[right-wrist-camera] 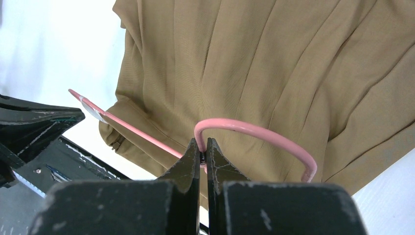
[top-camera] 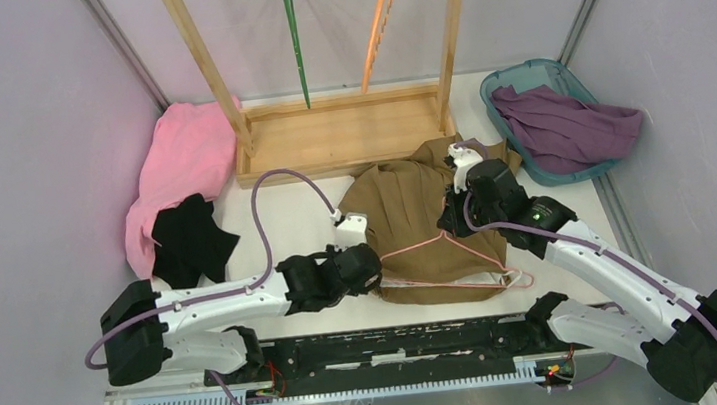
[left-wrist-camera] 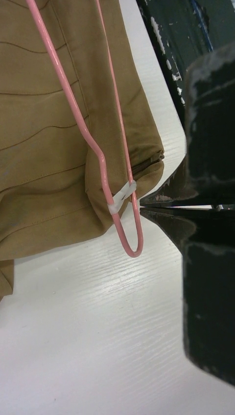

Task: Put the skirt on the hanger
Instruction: Hang the skirt on the hanger.

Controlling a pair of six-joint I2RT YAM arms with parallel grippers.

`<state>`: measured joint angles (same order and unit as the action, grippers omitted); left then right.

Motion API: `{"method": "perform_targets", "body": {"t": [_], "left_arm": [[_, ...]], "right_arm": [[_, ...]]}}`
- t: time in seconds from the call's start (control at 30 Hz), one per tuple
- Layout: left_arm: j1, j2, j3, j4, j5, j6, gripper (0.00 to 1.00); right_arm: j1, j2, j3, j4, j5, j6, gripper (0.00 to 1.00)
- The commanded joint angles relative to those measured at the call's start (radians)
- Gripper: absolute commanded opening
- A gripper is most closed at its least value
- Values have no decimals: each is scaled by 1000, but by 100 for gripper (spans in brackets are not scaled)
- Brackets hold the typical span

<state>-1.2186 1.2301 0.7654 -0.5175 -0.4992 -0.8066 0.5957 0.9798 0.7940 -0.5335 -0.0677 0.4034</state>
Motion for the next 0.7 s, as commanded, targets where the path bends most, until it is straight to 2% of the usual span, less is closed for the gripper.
{"method": "perform_targets", "body": {"t": [0.0,0.37,0.67], "left_arm": [[-26,34,35,43,-86,-59,5],[-90,111,68,39,-256,-109,4],[-129,156,111,68,-302,-100,3]], "right_arm": [[2,-20,19,37,17,-1,1],[1,-31,20,31,17,-3,1],[2,-35,14,32,17,-4,1]]}}
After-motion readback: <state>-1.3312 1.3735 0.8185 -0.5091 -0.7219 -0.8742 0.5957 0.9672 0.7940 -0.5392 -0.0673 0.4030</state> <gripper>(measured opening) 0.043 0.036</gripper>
